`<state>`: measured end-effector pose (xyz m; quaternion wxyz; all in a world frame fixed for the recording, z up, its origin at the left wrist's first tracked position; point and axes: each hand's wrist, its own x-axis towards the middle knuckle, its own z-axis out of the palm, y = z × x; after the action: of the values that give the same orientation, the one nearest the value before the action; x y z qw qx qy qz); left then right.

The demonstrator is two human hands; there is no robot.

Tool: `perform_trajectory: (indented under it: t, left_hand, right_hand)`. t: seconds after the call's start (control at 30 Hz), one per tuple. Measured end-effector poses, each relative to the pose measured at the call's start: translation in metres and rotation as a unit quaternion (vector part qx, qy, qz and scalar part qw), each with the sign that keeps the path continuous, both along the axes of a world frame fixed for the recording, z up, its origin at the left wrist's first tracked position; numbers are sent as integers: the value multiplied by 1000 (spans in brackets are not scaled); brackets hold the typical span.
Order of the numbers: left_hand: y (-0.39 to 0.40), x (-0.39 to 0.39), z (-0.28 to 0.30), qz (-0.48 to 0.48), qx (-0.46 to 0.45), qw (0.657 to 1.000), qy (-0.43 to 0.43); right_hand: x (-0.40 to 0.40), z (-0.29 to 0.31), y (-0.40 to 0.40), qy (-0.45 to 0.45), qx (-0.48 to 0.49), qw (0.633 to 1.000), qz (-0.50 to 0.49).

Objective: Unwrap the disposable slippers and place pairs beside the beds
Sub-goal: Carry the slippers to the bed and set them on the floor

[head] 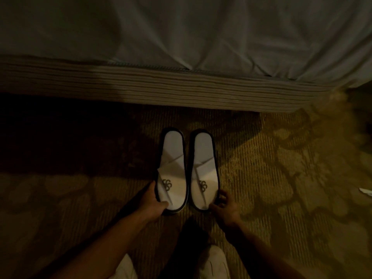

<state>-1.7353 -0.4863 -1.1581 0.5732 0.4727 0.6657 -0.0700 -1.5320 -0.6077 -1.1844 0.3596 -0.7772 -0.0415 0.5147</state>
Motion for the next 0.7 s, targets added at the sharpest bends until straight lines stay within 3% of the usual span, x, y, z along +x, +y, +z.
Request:
perform_trajectory:
  t: [0.23,0.7]
  left_hand:
    - [0,0,-2,9,-9,1000,-5]
    - [4,-12,-2,-10,12,998,-53]
  right_hand:
    - [5,-15,9,-39,-85,994,-54]
    - [16,-19,6,-60,-107,992,-38]
